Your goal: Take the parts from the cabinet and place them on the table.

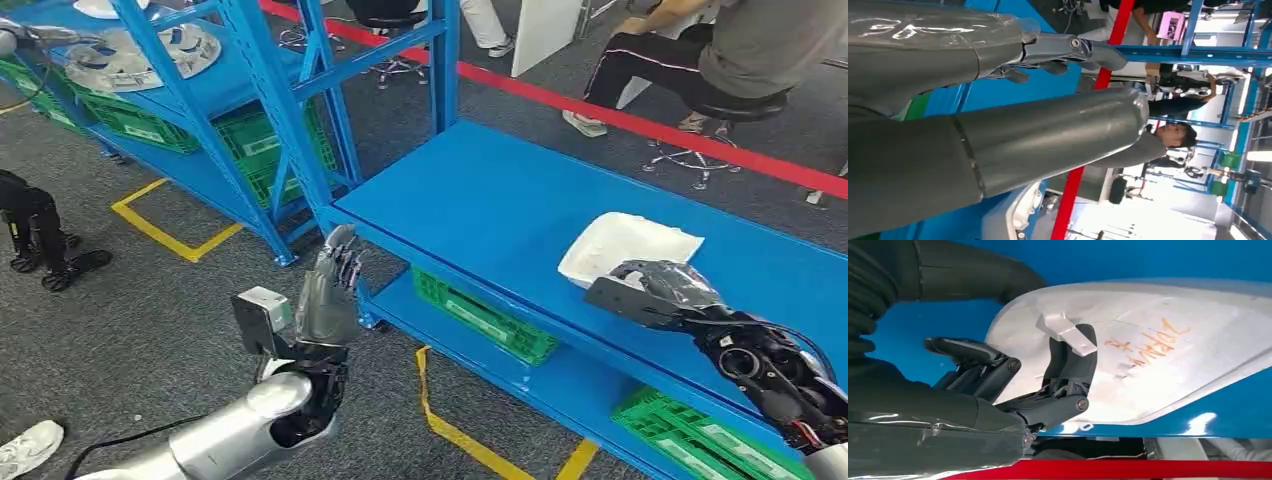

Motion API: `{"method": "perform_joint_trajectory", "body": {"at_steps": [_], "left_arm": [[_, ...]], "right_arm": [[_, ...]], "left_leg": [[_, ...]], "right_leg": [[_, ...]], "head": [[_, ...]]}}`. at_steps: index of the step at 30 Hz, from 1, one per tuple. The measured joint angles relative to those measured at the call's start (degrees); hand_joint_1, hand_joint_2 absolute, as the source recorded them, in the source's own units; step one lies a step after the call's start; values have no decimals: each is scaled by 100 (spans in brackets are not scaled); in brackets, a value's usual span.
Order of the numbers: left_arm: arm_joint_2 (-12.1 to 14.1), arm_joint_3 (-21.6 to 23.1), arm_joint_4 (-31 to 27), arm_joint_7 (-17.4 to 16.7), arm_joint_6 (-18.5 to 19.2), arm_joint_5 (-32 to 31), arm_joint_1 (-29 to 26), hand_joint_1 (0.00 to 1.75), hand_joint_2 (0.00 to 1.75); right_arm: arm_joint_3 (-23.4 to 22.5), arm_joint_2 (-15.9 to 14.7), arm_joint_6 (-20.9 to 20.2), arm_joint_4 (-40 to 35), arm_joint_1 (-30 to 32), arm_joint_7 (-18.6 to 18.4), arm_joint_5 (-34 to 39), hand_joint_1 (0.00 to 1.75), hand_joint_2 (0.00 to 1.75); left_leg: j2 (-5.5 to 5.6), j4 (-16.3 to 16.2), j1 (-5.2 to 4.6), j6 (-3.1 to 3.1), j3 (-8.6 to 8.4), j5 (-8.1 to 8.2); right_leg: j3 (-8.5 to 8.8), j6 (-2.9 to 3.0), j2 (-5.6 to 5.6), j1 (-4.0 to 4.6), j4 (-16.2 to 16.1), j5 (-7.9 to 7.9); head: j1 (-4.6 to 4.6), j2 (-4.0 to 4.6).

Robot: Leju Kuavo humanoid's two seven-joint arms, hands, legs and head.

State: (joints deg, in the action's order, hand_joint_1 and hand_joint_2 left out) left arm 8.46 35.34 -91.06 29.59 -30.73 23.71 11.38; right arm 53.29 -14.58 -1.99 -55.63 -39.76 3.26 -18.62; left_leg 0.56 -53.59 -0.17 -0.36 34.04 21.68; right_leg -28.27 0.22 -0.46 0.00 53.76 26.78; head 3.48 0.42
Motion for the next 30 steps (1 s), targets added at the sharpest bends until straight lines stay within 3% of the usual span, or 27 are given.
{"method": "perform_joint_trajectory", "body": {"at_steps": [14,17,19,20,24,30], "left_arm": [[2,2,0,-2,-68,-2,0,0,0],[11,2,0,-4,-131,-7,-5,0,0],[13,2,0,-4,-186,-9,-22,0,0],[20,2,0,-4,-203,-13,-26,0,0],[20,13,0,-4,-234,-37,-29,0,0],[17,24,0,-4,-234,-57,-31,0,0]], "right_arm": [[0,7,11,-13,4,31,-33,175,175],[-39,15,331,-132,78,291,83,175,175],[-180,15,1004,-536,261,474,379,175,175],[-271,15,1204,-818,323,355,463,175,175],[-588,4,1327,-1824,528,24,503,175,175],[-848,0,1482,-2601,724,241,522,175,175]], "left_leg": [[0,0,0,0,0,0],[2,0,0,-1,1,-1],[5,0,-1,-1,1,-2],[3,0,-1,-1,2,-1],[-4,0,0,0,2,0],[-3,1,1,1,2,1]], "right_leg": [[2,0,0,0,0,0],[2,0,2,0,0,0],[1,0,5,0,0,0],[-1,0,1,0,1,0],[-6,0,-6,0,1,0],[-7,1,-4,0,1,2]], "head": [[0,0],[0,0],[-7,0],[-7,0],[-9,0],[-9,0]]}}
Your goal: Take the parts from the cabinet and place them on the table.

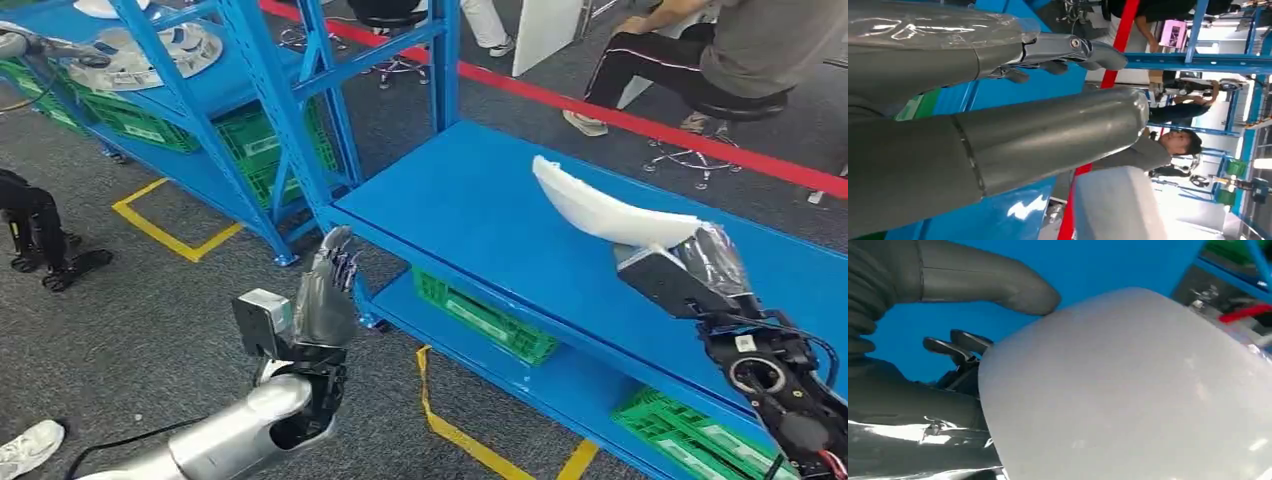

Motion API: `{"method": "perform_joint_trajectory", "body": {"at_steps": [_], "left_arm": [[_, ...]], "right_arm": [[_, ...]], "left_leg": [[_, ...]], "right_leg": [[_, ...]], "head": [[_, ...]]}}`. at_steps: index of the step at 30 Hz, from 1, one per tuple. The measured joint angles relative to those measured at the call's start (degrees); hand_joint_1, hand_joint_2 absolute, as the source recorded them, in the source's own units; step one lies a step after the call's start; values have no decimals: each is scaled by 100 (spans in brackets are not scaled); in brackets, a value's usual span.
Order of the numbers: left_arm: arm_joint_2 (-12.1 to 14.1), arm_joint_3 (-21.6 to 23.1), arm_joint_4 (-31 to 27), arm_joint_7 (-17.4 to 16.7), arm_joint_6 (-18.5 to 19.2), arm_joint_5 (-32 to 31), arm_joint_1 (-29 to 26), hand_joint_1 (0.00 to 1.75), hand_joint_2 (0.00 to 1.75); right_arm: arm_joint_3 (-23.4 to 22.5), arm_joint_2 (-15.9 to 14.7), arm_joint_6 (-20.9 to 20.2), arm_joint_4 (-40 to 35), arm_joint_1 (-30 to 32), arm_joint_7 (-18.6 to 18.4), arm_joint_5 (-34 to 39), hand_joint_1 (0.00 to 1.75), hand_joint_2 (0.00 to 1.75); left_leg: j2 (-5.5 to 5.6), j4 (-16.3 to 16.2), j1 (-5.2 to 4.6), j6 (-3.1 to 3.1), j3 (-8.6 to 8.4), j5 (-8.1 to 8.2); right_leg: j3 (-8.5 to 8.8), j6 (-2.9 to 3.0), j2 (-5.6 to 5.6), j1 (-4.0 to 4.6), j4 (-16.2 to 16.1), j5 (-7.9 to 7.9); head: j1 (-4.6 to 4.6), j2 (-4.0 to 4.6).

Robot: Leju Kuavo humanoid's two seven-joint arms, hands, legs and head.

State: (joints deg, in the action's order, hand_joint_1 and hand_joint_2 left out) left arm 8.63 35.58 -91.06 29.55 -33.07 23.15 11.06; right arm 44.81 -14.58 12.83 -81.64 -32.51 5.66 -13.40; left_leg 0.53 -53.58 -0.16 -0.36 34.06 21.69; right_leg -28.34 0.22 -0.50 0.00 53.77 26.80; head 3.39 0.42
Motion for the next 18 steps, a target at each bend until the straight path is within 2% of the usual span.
{"method": "perform_joint_trajectory", "body": {"at_steps": [6,10,11,18], "left_arm": [[-15,0,0,-33,26,-126,-16,0,0],[-22,0,0,-33,72,-208,-61,0,0],[-28,0,0,-33,98,-221,-86,0,175],[-48,0,0,-15,125,-359,-160,0,175]], "right_arm": [[-190,0,425,-839,254,59,-196,175,175],[-282,0,505,-1283,385,39,-378,175,175],[-324,0,505,-1406,430,33,-422,175,175],[-485,0,492,-1875,525,87,-588,175,175]], "left_leg": [[0,0,-1,0,0,0],[1,0,-1,1,0,1],[2,0,-1,1,1,1],[1,0,-1,1,1,1]], "right_leg": [[1,0,-1,-1,0,0],[1,0,0,-1,0,0],[1,-1,1,-1,0,0],[2,0,1,0,0,0]], "head": [[0,0],[0,0],[0,0],[0,0]]}}
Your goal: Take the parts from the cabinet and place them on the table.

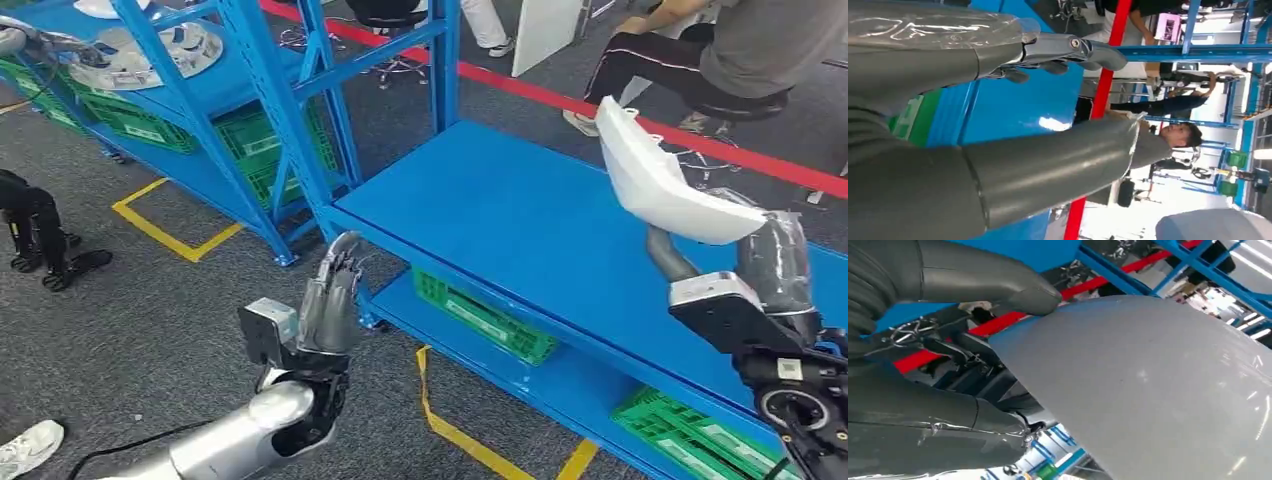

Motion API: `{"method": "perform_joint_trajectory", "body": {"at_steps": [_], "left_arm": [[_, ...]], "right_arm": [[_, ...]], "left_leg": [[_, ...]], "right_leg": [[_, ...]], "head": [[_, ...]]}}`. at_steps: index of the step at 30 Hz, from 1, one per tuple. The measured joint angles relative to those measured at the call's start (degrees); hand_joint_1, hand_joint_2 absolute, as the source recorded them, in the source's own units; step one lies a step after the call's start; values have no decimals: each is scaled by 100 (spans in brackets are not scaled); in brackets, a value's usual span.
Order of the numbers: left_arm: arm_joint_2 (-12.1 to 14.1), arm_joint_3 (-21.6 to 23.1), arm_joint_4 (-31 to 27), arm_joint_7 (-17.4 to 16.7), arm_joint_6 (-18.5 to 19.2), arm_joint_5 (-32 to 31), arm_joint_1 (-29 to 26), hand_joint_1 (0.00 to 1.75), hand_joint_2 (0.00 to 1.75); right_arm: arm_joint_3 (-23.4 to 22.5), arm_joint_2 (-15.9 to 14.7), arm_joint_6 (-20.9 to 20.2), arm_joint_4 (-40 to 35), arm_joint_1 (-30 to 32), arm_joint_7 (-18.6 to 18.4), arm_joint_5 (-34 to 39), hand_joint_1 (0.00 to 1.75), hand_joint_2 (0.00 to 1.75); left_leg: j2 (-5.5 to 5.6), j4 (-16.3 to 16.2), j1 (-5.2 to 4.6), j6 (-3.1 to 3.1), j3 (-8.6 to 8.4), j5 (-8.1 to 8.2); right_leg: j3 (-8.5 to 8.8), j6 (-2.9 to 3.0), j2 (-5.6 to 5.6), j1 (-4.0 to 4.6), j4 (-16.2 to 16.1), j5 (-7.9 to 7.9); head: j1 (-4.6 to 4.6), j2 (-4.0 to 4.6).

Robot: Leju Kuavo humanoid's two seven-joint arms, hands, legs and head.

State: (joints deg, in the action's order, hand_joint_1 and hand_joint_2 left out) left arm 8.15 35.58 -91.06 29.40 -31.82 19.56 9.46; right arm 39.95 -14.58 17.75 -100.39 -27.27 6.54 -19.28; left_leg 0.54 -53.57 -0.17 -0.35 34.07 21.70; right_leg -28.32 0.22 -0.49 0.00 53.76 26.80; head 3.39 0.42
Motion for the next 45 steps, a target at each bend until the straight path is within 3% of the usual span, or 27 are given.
{"method": "perform_joint_trajectory", "body": {"at_steps": [9,17,45], "left_arm": [[-15,0,0,26,-114,-166,-87,0,175],[-44,0,0,131,-420,-688,-114,0,175],[-70,0,0,267,-378,-592,-122,0,175]], "right_arm": [[-20,0,48,-483,70,79,-120,175,175],[53,0,441,-828,273,179,-738,175,175],[359,0,761,-1204,532,92,-774,175,175]], "left_leg": [[0,0,0,1,0,1],[1,1,0,1,1,1],[1,1,0,1,0,1]], "right_leg": [[-1,0,1,0,0,1],[0,-1,1,0,0,1],[1,-1,1,0,0,1]], "head": [[2,0],[0,0],[2,0]]}}
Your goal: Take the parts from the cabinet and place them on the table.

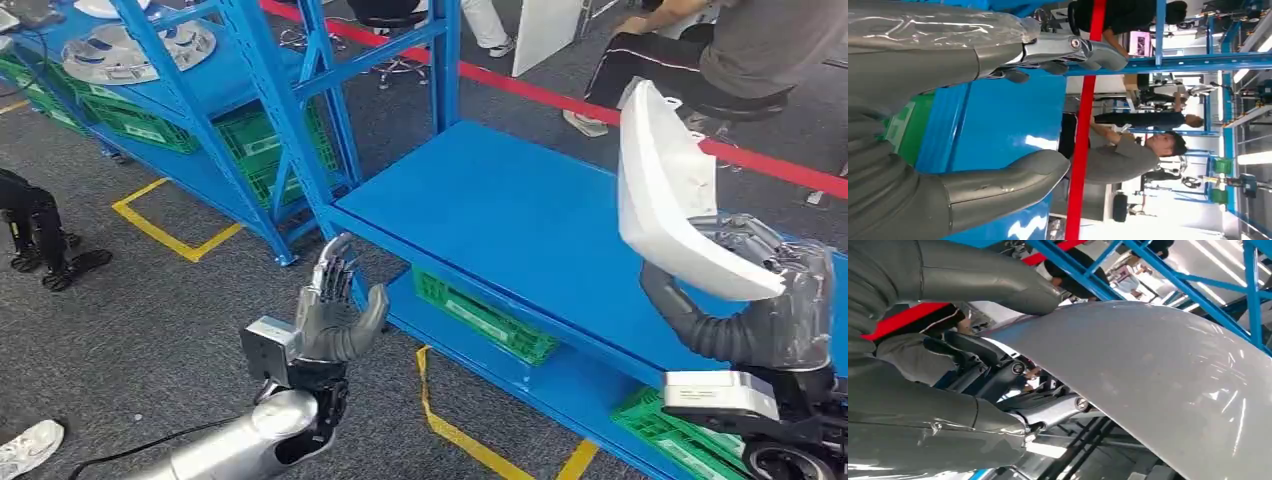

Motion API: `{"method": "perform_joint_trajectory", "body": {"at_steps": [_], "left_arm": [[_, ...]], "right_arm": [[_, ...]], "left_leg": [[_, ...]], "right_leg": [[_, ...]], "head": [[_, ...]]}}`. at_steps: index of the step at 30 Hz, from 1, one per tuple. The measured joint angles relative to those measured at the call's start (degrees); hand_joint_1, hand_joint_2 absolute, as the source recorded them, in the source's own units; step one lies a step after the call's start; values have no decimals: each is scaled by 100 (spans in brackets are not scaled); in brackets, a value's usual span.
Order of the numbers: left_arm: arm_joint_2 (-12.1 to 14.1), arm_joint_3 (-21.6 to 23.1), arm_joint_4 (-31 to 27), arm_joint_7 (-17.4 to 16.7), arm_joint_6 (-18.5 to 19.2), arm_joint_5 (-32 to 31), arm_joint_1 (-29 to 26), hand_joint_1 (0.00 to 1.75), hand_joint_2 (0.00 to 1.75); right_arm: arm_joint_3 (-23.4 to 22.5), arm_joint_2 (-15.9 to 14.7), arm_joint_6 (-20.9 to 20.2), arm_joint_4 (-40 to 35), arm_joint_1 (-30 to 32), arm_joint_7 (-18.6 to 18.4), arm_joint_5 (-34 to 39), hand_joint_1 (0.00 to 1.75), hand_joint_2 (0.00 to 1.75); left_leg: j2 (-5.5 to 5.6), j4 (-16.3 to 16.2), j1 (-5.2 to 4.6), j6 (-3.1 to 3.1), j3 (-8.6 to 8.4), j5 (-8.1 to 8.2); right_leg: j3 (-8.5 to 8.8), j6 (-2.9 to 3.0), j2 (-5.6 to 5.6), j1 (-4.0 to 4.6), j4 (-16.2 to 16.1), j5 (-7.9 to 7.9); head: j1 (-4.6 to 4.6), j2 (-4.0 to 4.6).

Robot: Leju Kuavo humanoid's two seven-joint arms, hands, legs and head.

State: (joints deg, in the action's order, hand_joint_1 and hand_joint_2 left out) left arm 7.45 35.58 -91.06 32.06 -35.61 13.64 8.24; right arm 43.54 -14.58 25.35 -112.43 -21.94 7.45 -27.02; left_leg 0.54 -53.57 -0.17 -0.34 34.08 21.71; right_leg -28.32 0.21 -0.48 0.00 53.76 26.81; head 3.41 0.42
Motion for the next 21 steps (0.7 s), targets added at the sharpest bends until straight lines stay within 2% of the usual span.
{"method": "perform_joint_trajectory", "body": {"at_steps": [6,21], "left_arm": [[4,0,-11,-68,-94,-24,2,0,175],[7,0,-48,-66,-44,-63,4,0,175]], "right_arm": [[0,0,22,-35,26,-59,276,175,175],[0,0,35,-35,69,13,345,175,175]], "left_leg": [[0,0,0,0,0,0],[1,-4,-2,-1,3,4]], "right_leg": [[0,0,0,0,0,0],[0,-1,0,-3,-3,0]], "head": [[-2,0],[-2,0]]}}
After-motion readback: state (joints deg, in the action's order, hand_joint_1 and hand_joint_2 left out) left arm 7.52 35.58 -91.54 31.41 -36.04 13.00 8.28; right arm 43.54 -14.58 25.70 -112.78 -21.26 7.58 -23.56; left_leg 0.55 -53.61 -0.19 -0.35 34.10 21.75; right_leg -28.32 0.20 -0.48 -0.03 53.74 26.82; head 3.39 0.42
